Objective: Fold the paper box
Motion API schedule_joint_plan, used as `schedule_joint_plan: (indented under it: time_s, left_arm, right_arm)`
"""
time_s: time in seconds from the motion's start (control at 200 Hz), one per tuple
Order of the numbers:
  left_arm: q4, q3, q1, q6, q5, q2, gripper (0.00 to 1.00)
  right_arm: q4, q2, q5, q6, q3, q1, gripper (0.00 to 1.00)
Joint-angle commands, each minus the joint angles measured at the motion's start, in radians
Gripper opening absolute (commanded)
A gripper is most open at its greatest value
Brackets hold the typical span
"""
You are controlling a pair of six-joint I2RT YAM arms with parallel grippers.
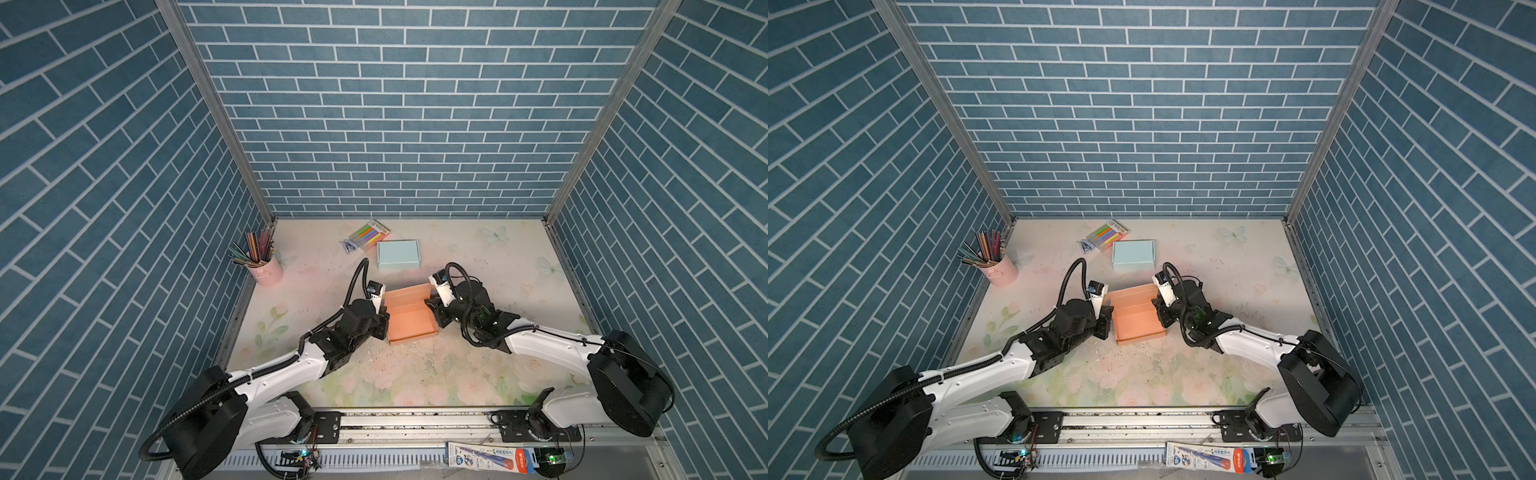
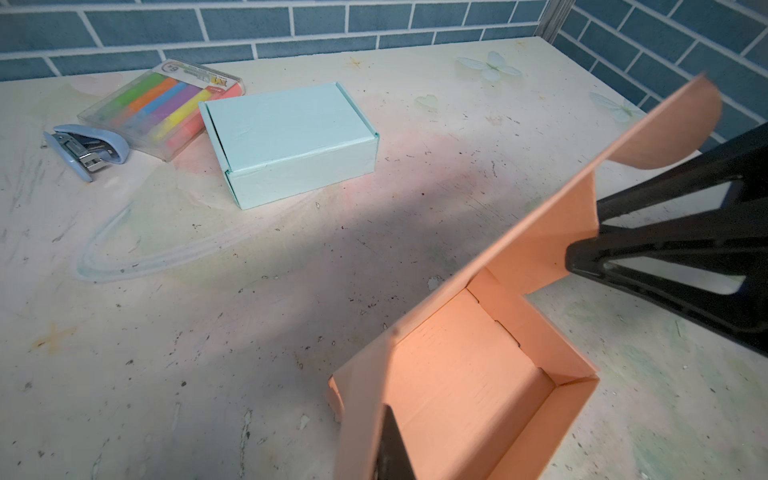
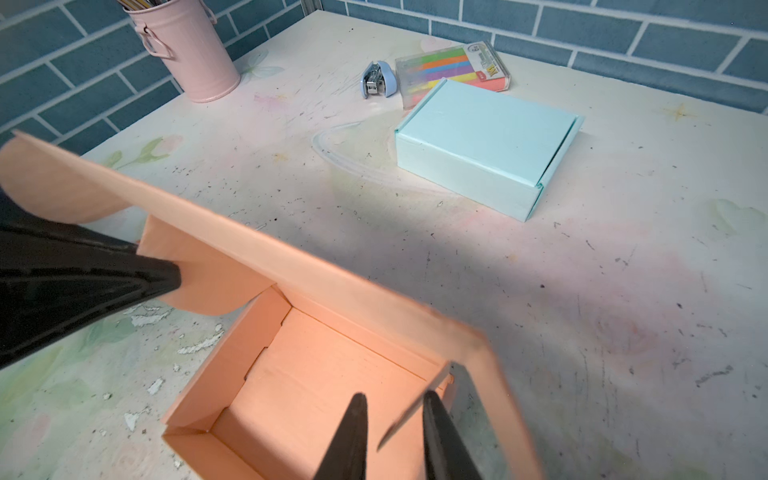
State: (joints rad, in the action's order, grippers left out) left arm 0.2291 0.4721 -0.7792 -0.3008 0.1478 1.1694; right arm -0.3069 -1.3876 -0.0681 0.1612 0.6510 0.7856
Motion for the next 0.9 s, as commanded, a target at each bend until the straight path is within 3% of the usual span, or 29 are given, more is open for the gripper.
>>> schedule_joint_plan:
  time_s: [0.0, 0.26, 0.895]
  left_arm:
    - [0.029, 0.004, -0.054, -0.054, 0.08, 0.035, 0.06]
    - [0.055, -0.02, -0.083, -0.142, 0.169, 0.015, 0.11]
    - [0.19, -0.15, -0.159, -0.098, 0.275, 0.021, 0.13]
  right_arm:
    - [0.007, 0.031, -0.011, 0.029, -0.021, 0.026, 0.25]
    - [-0.006, 0.064, 0.016, 0.032, -0.065, 0.044, 0.25]
    - [-0.042, 0.098, 0.049, 0.054, -0.136, 0.117, 0.25]
